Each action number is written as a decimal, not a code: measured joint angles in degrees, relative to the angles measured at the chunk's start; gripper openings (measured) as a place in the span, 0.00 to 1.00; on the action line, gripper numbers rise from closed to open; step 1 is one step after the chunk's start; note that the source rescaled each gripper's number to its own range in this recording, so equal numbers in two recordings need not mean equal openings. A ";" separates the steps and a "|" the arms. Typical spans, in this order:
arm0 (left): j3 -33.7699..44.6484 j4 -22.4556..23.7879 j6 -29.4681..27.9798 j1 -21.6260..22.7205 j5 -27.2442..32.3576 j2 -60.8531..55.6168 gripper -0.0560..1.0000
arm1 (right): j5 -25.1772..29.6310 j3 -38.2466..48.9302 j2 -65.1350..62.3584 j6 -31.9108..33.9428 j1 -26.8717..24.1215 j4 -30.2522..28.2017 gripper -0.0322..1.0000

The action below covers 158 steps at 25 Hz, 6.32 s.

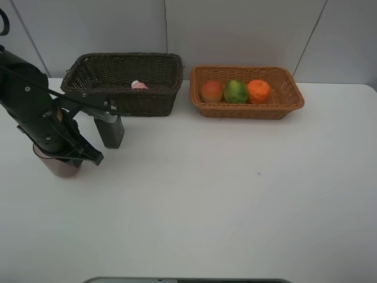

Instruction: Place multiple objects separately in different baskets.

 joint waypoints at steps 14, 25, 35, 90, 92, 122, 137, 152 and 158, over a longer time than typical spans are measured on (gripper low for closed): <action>-4.14 -1.41 -0.42 0.06 12.45 -11.39 0.05 | 0.00 0.00 0.00 0.00 0.00 0.00 0.96; -19.36 -1.65 -5.73 0.19 24.29 -15.73 0.05 | 0.00 0.00 0.00 0.00 0.00 0.00 0.96; -28.07 3.18 -10.54 0.45 15.54 -11.35 0.05 | 0.00 0.00 0.00 0.00 0.00 0.00 0.96; -28.70 9.28 -10.63 7.44 -26.76 16.59 0.90 | 0.00 0.00 0.00 0.05 0.00 0.00 0.96; -28.71 9.16 -10.63 7.44 -26.23 15.05 0.91 | 0.00 0.00 0.00 0.05 0.00 0.00 0.96; -28.91 -7.27 -11.10 1.02 19.10 -2.02 1.00 | 0.00 0.00 0.00 0.05 0.00 0.00 0.96; -28.91 -7.93 -13.54 1.02 16.91 4.46 1.00 | 0.00 0.00 0.00 0.05 0.00 0.00 0.96; -28.91 -8.13 -13.49 1.02 13.63 6.30 1.00 | 0.00 0.00 0.00 0.05 0.00 0.00 0.96; -28.91 -8.15 -13.49 1.02 13.50 6.52 1.00 | 0.00 0.00 0.00 0.05 0.00 0.00 0.96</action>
